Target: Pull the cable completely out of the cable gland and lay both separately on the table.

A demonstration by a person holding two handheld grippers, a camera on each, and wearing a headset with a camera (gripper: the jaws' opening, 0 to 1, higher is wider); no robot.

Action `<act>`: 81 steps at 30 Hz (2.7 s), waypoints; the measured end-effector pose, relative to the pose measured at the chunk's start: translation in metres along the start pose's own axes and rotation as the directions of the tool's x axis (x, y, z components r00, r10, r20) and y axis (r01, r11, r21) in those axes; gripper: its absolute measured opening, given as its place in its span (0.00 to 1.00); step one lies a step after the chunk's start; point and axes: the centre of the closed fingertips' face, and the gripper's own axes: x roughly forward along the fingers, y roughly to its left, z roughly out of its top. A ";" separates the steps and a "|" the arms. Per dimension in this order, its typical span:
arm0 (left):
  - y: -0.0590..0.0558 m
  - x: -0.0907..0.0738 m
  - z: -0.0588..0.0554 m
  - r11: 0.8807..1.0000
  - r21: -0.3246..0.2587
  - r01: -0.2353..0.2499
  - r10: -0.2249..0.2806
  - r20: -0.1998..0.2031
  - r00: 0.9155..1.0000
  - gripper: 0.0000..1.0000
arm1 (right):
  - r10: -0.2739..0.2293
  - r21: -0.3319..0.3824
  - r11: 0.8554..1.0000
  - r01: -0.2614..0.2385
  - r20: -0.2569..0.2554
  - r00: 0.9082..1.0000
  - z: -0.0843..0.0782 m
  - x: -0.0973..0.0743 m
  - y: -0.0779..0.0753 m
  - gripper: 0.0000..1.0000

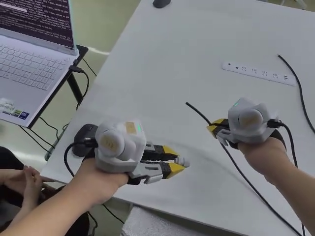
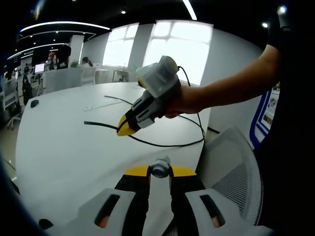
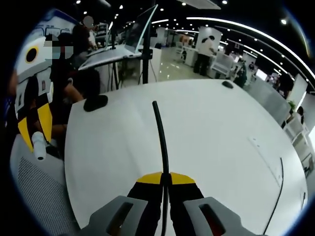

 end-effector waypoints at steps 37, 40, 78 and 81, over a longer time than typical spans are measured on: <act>0.049 0.028 -0.103 0.995 -0.042 -0.092 0.088 -0.098 0.991 0.16 | 0.206 -0.144 0.964 -0.223 -0.121 0.971 -0.030 0.076 0.071 0.00; 0.052 0.030 -0.106 0.995 -0.037 -0.097 0.093 -0.095 0.991 0.16 | 0.204 -0.148 0.964 -0.222 -0.126 0.971 -0.031 0.078 0.071 0.00; 0.059 0.039 -0.124 0.995 0.031 -0.095 0.098 -0.136 0.986 0.18 | 0.231 -0.093 0.966 -0.240 -0.097 0.968 -0.023 0.076 0.077 0.02; 0.059 0.039 -0.123 0.995 0.027 -0.100 0.103 -0.133 0.986 0.20 | 0.231 -0.089 0.967 -0.239 -0.094 0.968 -0.023 0.076 0.077 0.03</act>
